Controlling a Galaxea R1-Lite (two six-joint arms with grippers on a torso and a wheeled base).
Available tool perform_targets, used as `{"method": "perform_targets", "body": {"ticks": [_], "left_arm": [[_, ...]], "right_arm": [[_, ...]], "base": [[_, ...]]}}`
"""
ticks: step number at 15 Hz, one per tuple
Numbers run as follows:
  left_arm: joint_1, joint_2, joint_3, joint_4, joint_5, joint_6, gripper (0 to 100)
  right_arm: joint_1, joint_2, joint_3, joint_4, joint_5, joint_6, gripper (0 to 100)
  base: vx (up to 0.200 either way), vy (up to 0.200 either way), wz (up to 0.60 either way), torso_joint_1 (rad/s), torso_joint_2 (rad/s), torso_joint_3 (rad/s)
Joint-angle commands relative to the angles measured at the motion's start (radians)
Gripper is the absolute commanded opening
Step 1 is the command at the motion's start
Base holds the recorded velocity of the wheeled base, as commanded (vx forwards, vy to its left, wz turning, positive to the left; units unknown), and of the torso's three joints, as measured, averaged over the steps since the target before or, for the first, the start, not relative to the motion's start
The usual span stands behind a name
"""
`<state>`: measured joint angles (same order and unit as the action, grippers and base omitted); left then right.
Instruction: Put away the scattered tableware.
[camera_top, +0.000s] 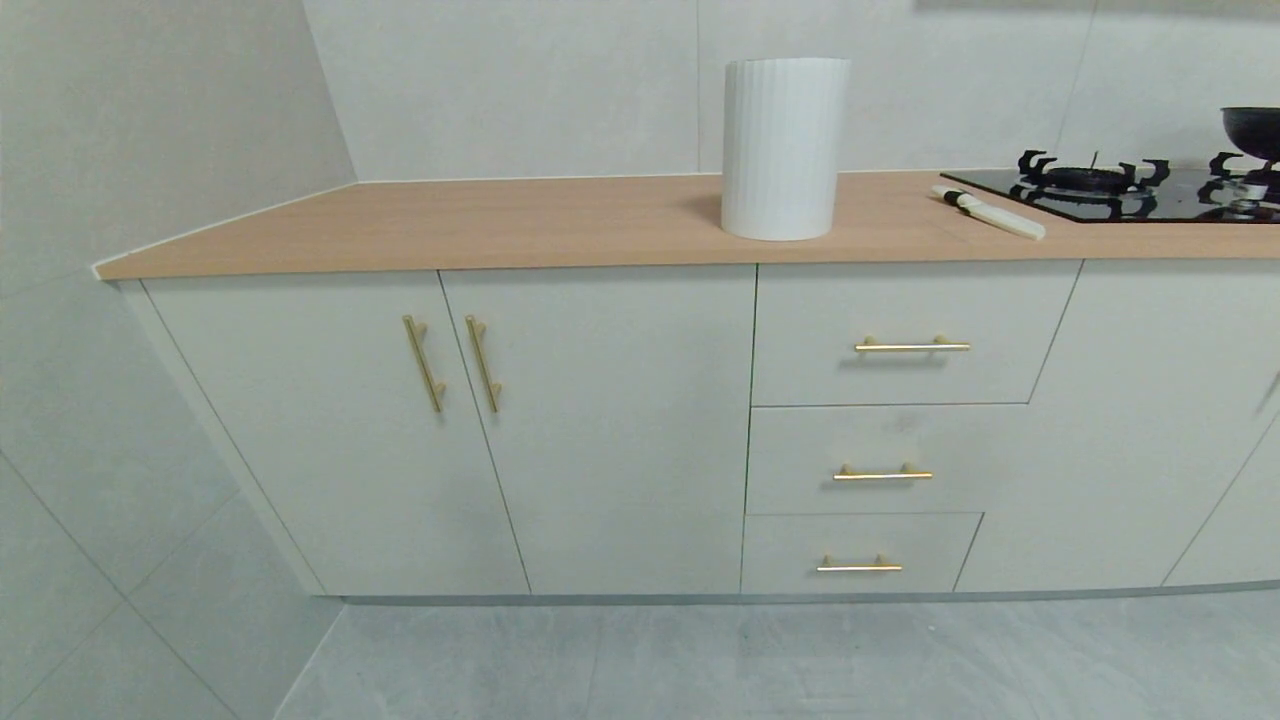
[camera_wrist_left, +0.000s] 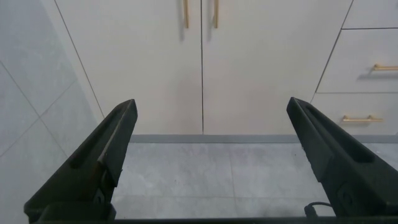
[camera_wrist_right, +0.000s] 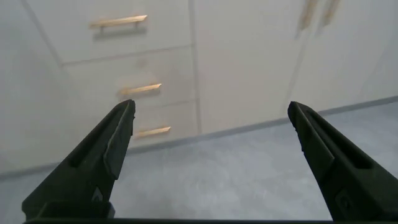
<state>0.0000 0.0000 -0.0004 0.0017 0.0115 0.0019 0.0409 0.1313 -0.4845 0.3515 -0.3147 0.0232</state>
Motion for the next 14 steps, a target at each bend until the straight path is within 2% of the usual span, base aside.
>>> {"method": "perform_targets", "body": {"ticks": [1, 3, 5, 8, 11, 12, 14], "left_arm": [[0.000, 0.002, 0.000, 0.000, 0.001, 0.001, 100], [0.000, 0.002, 0.000, 0.000, 0.001, 0.000, 100], [0.000, 0.002, 0.000, 0.000, 0.001, 0.000, 100], [0.000, 0.002, 0.000, 0.000, 0.001, 0.000, 100], [0.000, 0.002, 0.000, 0.000, 0.001, 0.000, 100], [0.000, 0.002, 0.000, 0.000, 0.001, 0.001, 100], [0.000, 0.002, 0.000, 0.000, 0.001, 0.000, 100]], "right_arm": [[-0.049, -0.131, 0.043, 0.003, 0.037, -0.016, 100], [-0.049, -0.131, 0.093, -0.005, 0.069, -0.006, 100], [-0.049, -0.131, 0.207, -0.101, 0.146, -0.006, 100], [-0.049, -0.131, 0.484, -0.453, 0.244, -0.023, 100], [-0.049, -0.131, 0.484, -0.454, 0.286, -0.023, 100], [-0.049, -0.131, 0.484, -0.342, 0.286, -0.029, 100], [-0.049, -0.131, 0.483, -0.338, 0.292, -0.028, 100]], "base": [[0.000, 0.000, 0.00, 0.000, 0.00, 0.000], [0.000, 0.000, 0.00, 0.000, 0.00, 0.000], [0.000, 0.000, 0.00, 0.000, 0.00, 0.000], [0.000, 0.000, 0.00, 0.000, 0.00, 0.000], [0.000, 0.000, 0.00, 0.000, 0.00, 0.000], [0.000, 0.000, 0.00, 0.000, 0.00, 0.000], [0.000, 0.000, 0.00, 0.000, 0.00, 0.000]]}}
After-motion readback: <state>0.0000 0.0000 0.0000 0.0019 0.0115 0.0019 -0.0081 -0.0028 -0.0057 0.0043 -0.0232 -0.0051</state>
